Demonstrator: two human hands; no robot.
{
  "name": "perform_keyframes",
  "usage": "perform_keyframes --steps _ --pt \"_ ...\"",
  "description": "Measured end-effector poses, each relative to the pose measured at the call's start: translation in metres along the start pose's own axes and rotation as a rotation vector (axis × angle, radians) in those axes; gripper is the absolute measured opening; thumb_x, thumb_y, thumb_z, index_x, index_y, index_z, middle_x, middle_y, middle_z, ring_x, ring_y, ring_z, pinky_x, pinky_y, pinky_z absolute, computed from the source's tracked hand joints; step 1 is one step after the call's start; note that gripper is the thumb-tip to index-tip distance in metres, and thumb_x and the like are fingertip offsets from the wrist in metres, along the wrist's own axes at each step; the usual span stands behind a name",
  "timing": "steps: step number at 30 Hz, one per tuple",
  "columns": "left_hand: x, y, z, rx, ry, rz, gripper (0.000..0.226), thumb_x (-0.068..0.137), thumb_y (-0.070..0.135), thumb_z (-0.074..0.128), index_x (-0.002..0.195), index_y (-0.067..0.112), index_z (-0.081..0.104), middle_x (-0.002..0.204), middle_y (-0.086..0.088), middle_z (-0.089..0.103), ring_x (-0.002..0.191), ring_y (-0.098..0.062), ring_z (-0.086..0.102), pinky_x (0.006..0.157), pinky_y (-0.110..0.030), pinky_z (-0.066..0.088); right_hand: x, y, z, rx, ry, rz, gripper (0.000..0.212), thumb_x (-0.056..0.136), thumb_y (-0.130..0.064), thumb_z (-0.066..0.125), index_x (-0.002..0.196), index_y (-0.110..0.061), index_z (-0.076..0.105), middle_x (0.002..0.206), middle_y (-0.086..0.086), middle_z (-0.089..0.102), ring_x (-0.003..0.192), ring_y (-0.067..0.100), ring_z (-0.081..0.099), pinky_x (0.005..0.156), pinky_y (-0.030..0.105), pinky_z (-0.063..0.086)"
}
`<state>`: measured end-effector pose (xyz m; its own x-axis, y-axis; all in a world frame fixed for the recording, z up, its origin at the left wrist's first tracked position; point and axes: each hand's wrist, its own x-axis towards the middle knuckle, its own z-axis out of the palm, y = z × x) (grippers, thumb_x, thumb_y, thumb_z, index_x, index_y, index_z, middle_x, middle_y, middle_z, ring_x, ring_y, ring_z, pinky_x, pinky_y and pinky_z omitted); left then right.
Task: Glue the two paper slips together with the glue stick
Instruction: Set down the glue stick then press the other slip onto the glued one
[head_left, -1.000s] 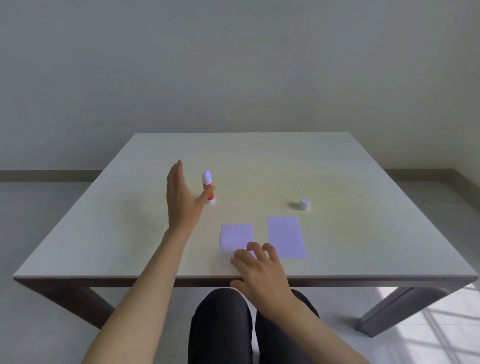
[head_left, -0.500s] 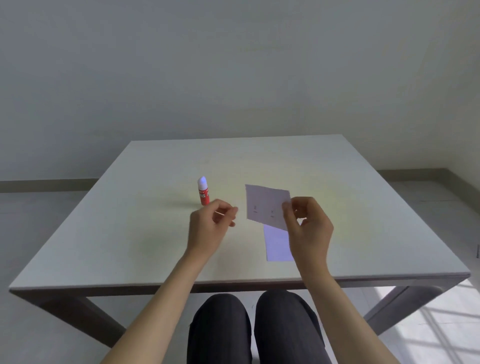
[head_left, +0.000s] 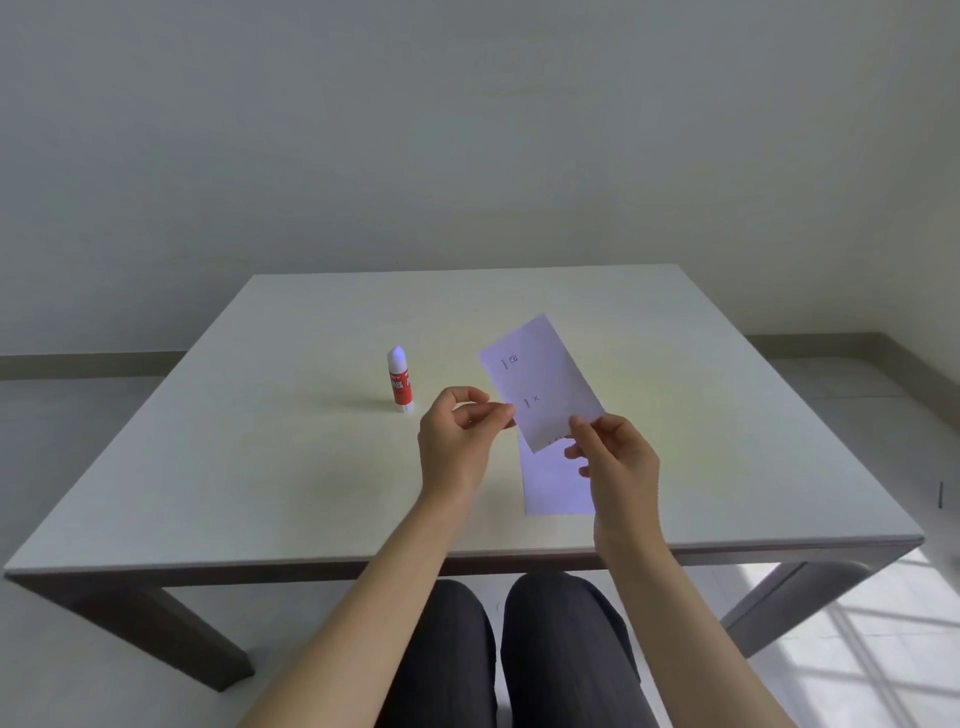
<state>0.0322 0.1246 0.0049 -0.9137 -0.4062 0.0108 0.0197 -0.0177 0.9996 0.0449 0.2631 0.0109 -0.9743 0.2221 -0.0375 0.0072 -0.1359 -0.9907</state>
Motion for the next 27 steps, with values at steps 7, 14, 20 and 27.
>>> perform_keyframes --steps 7,14,20,27 --pt "0.019 0.004 -0.014 0.292 -0.093 0.044 0.031 0.074 0.020 0.075 0.080 0.029 0.046 0.066 0.015 0.070 0.071 -0.003 0.062 0.057 -0.012 0.040 0.029 -0.003 -0.019 -0.341 -0.141 -0.010 0.016 0.085 -0.016 0.063 0.069 -0.015 0.065 0.065 -0.001 0.059 0.055 0.008 0.050 0.055 0.022 0.036" --pt "0.021 -0.016 -0.005 0.585 -0.125 0.016 0.036 0.074 0.022 0.074 0.097 0.019 0.047 0.071 0.009 0.069 0.094 -0.022 0.064 0.083 -0.037 0.048 0.038 0.026 -0.027 -0.772 -0.124 -0.012 0.014 0.081 -0.024 0.064 0.067 -0.021 0.061 0.074 -0.012 0.062 0.073 0.015 0.054 0.079 0.036 0.041" --pt "0.023 -0.034 -0.002 0.762 -0.125 -0.013 0.042 0.074 0.033 0.073 0.105 0.018 0.048 0.087 0.008 0.075 0.095 -0.017 0.062 0.080 -0.028 0.036 0.040 0.038 -0.028 -0.954 -0.117 0.023 0.011 0.077 -0.027 0.063 0.069 -0.020 0.065 0.083 -0.004 0.067 0.092 0.025 0.056 0.074 0.033 0.026" --pt "0.029 -0.041 0.000 0.792 -0.132 -0.023 0.045 0.073 0.033 0.073 0.107 0.019 0.047 0.089 0.009 0.075 0.083 -0.012 0.054 0.078 -0.027 0.033 0.043 0.045 -0.031 -1.009 -0.115 -0.022 0.015 0.075 -0.025 0.063 0.061 -0.025 0.056 0.080 -0.008 0.051 0.086 0.019 0.041 0.073 0.032 0.024"
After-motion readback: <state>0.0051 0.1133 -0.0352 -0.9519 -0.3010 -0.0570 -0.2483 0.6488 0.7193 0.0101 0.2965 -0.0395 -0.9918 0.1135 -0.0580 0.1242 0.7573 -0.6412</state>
